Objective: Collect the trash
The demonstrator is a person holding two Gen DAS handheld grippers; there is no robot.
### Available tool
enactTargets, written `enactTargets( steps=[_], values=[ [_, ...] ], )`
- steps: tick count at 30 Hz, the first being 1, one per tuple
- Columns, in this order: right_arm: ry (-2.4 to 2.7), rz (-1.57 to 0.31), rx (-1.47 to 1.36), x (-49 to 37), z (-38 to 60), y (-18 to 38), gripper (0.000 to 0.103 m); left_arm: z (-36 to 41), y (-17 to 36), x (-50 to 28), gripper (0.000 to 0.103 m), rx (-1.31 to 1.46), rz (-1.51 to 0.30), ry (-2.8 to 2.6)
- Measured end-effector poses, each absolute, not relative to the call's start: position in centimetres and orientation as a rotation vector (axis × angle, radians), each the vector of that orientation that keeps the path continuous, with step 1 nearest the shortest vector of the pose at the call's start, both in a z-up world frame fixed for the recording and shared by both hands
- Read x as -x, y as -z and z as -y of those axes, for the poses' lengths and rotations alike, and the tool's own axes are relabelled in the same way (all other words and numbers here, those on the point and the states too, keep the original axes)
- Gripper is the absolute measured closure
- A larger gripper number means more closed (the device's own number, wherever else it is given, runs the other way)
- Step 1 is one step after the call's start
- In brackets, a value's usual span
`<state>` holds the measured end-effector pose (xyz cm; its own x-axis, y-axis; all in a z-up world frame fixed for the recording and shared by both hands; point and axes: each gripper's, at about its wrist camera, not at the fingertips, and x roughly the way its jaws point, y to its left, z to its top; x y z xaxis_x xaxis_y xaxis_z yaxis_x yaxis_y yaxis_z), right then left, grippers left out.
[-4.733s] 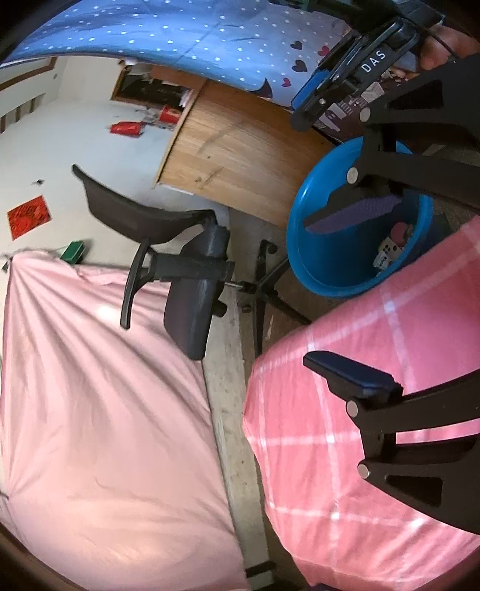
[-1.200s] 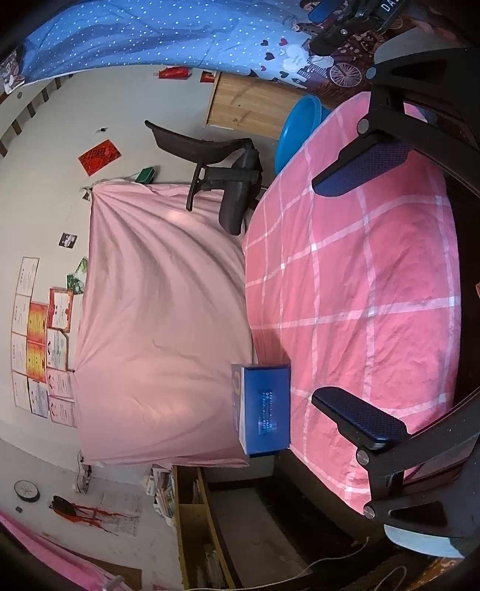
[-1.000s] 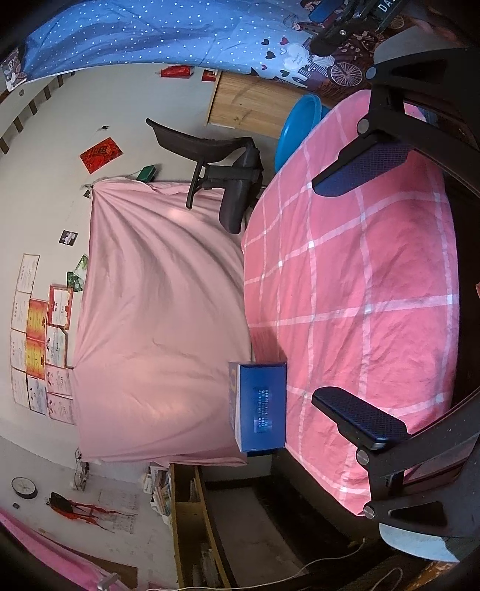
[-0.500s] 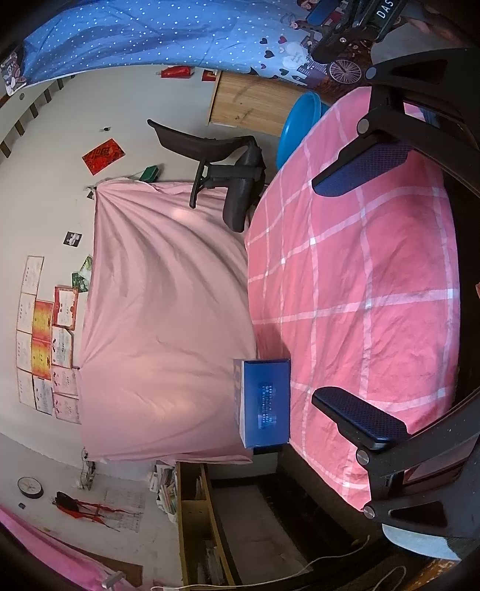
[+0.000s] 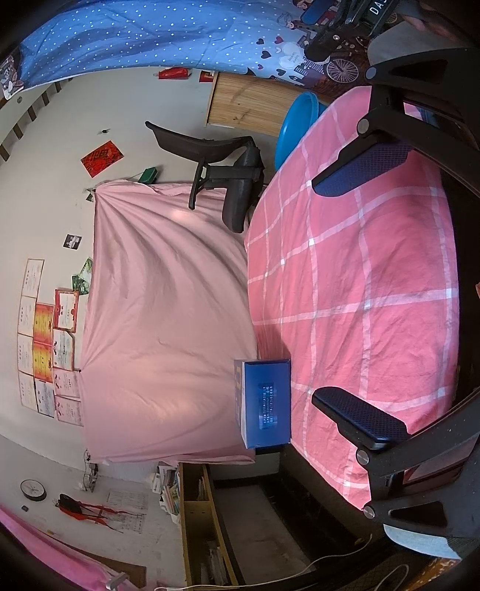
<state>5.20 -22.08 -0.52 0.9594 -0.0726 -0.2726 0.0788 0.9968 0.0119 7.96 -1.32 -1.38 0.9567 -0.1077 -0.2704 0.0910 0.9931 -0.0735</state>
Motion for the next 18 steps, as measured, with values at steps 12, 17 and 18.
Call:
enactTargets(
  steps=[12, 17, 18],
  values=[
    [0.075, -0.273, -0.021, -5.08, 22.05, 0.45, 0.000, 1.54, 1.41, -7.87, 0.002, 0.059, -0.276, 0.100],
    [0.075, -0.273, -0.021, -5.07, 22.04, 0.44, 0.000, 1.53, 1.42, -7.86, 0.002, 0.058, -0.276, 0.100],
    [0.075, -0.273, -0.021, -5.08, 22.04, 0.45, 0.000, 1.53, 1.41, -7.85, 0.002, 0.058, -0.276, 0.100]
  ],
)
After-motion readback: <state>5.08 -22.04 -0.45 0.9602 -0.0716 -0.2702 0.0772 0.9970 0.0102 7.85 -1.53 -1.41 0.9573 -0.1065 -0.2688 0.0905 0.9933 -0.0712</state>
